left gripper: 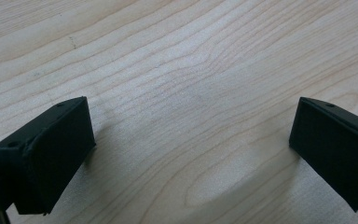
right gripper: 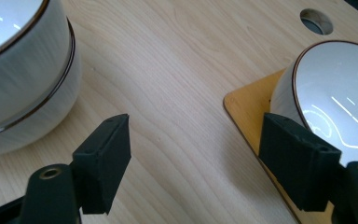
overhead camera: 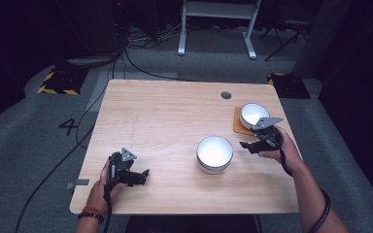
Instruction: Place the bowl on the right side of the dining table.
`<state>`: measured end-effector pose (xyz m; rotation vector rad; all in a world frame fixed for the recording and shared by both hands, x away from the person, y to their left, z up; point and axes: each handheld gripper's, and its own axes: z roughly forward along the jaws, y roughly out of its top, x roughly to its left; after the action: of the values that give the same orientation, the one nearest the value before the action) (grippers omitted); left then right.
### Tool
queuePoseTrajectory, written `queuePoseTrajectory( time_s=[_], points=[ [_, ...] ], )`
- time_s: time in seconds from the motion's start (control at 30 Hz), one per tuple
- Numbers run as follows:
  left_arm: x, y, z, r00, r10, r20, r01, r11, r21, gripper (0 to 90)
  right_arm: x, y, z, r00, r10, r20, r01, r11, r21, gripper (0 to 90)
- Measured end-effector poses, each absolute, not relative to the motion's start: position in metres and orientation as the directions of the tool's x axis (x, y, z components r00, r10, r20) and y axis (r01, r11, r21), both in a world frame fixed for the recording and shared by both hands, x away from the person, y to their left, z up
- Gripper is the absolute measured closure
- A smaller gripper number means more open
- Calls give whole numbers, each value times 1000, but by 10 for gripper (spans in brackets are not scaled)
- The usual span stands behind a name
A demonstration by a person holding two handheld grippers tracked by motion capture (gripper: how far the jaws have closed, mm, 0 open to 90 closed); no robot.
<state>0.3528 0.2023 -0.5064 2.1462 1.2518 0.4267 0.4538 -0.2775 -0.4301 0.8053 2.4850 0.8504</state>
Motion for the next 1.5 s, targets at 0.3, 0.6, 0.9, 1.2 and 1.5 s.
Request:
queuePoseTrajectory(
  time_s=[0.3,0.6,0.9,1.2,1.5],
  points=[
    [353,202,-507,500,866,-29,668,-364,649,0,442,-282,-437,-754,633,-176,404,658,636,250],
    [353,202,-506,501,865,-28,668,-366,648,0,432,-286,-446,-757,620,-206,397,686,610,247],
    [353,202,-506,500,866,-29,668,-364,649,0,421,-290,-449,-752,626,-208,404,686,605,243],
    [353,202,-506,500,866,-29,668,-364,649,0,413,-295,-452,-743,637,-203,415,677,608,244],
    [353,202,-507,500,866,-29,668,-364,649,0,403,-297,-457,-744,634,-213,415,687,596,240]
  ],
)
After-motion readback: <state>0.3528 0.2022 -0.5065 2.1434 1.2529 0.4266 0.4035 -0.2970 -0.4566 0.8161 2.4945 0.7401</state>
